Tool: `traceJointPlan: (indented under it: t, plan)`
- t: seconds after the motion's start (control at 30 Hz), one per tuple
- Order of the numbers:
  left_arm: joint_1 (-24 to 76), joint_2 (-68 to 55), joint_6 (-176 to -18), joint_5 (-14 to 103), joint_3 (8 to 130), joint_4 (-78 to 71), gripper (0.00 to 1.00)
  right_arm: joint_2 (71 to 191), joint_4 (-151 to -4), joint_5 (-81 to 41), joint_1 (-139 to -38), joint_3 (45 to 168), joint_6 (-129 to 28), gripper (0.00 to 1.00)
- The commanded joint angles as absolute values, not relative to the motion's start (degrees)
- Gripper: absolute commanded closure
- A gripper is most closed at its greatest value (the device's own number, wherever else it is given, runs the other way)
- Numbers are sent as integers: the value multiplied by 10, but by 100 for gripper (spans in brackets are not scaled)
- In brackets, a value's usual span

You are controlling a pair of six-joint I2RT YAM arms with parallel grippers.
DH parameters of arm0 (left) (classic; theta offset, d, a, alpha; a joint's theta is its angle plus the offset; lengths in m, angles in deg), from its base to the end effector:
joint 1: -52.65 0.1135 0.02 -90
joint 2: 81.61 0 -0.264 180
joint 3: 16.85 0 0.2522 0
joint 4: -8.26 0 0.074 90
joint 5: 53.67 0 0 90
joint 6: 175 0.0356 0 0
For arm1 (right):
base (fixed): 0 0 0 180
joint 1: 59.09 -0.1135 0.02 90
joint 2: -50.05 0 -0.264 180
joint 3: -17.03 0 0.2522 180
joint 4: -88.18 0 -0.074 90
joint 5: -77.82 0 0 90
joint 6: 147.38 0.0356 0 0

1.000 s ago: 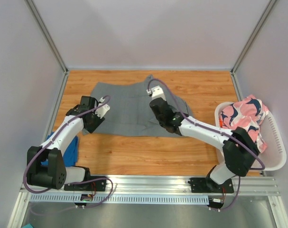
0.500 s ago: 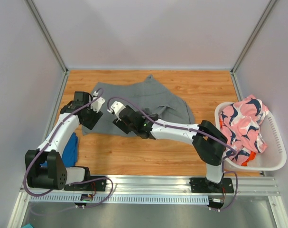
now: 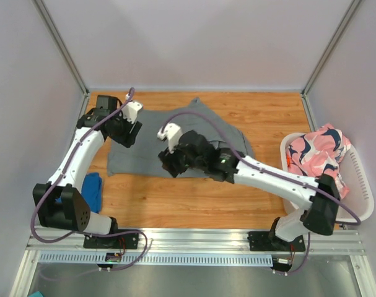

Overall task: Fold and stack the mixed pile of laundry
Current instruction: Fold the shirt.

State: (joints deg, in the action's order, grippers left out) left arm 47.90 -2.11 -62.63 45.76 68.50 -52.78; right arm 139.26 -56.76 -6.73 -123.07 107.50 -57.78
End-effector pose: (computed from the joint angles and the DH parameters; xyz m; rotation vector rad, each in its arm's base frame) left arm 0.2836 -0.0294 0.3092 0.6532 2.4307 -0.0843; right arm 0.1607 0.3215 0.3221 -1.1280 1.8972 0.5314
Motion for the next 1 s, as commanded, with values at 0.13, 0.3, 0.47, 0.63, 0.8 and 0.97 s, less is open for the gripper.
traceJointPlan:
  t: [0.13, 0.3, 0.47, 0.63, 0.8, 0.97]
  plan:
    - [347, 85, -708, 525, 845, -578, 30, 1274, -374, -67, -1015, 1028, -274, 63]
    - [226, 167, -778, 472, 921, -547, 30, 1263, -268, 26, -924, 969, -199, 60]
    - [145, 271, -822, 430, 982, -542, 29, 1257, -308, 21, -841, 889, -193, 51]
    - [111, 344, -860, 418, 1027, -518, 27, 1271, -389, -19, -811, 824, -221, 41]
    - [96, 387, -858, 399, 1057, -515, 29, 1306, -422, -17, -784, 792, -225, 39]
    - [75, 418, -851, 365, 1056, -510, 32, 1327, -460, -19, -761, 763, -224, 39]
